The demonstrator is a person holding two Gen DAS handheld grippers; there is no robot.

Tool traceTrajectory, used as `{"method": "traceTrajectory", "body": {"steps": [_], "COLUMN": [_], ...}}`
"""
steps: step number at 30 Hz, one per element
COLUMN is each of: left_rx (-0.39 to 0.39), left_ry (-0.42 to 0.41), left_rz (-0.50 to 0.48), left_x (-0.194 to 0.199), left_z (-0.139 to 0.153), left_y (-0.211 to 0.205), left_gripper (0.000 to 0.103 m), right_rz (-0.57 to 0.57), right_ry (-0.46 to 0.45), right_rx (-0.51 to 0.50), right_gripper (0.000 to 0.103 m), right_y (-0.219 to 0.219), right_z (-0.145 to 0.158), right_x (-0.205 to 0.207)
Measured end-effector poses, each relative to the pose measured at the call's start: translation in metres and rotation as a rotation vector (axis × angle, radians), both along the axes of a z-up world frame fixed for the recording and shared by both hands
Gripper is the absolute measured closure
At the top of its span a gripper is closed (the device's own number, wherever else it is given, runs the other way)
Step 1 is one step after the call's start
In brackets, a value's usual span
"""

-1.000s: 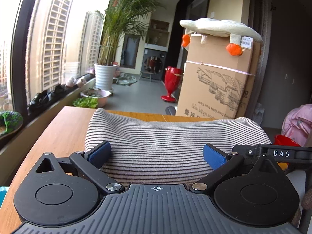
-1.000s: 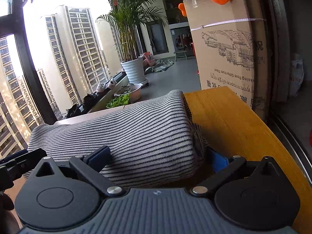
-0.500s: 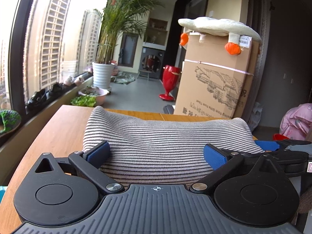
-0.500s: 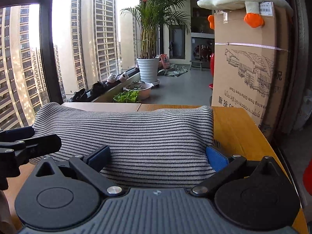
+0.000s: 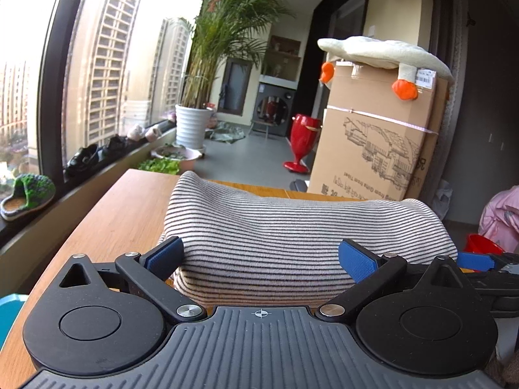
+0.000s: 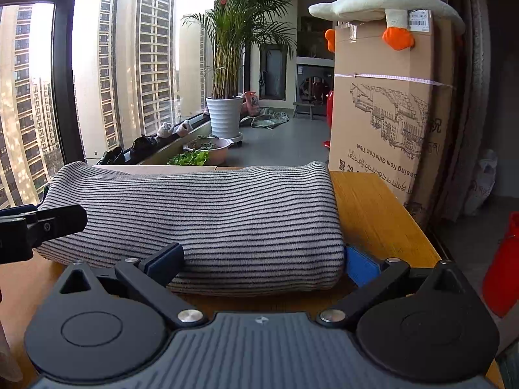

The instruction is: Fold clothes

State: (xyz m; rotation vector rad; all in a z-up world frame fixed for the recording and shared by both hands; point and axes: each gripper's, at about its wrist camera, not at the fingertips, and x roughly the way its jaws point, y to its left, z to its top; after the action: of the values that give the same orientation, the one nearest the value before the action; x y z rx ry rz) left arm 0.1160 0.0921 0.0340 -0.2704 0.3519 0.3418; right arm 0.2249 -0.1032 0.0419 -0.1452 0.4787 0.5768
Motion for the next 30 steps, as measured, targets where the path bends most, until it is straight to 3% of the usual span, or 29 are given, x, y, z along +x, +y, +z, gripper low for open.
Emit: {"method": "traceTrajectory", "body": {"steps": [3,7,12,14,15,18,21,26,30], "left_rx": [-0.01,-0.027,-0.293,-0.314,-0.277,-0.059,0.132,0.347,0.4], "left_ry": [0.011,0.078,0.103,0.093,0.063,-0.076,-0.153,-0.076,-0.06], "left_rz": [0.021,-0.028,-0.194,-0.123,-0.066,0.06,0.133,0.16,0.145], "left_x": [-0.015,-0.044,-0.082,-0.086,-0.086,-0.089,-0.086,-0.078,-0.078], "left_z": [0.0,-0.002,-0.012,-0.013,-0.01,0.002,0.005,0.012,0.014], "left_y": [-0.006,-0.022,-0.02,-0.016,-0.017,-0.03,-0.053,-0.091,-0.108], "left_gripper": [0.0,0.0,0.0,0.0,0.0,0.0,0.0,0.0,0.0], "right_rz": [-0.027,0.025,0.108,0.098,0.088,0.055,0.019,-0.02,-0.017], "right_ry": [-0.01,0.028,0.088,0.054,0.032,0.012,0.003,0.032,0.011], "right_rx": [0.007,0.004,0.029,0.04,0.043,0.044,0.065,0.055,0.054], "right_gripper": [0.0,0.0,0.0,0.0,0.0,0.0,0.0,0.0,0.0], "right_y": [-0.009,-0.023,-0.05,-0.054,-0.055,-0.054,-0.059,-0.06,-0.059], "right_z": [0.0,-0.001,-0.002,0.0,0.001,0.002,0.003,0.001,0.002], "right_x": [-0.014,-0.036,-0.076,-0.085,-0.089,-0.09,-0.089,-0.081,-0.086]}}
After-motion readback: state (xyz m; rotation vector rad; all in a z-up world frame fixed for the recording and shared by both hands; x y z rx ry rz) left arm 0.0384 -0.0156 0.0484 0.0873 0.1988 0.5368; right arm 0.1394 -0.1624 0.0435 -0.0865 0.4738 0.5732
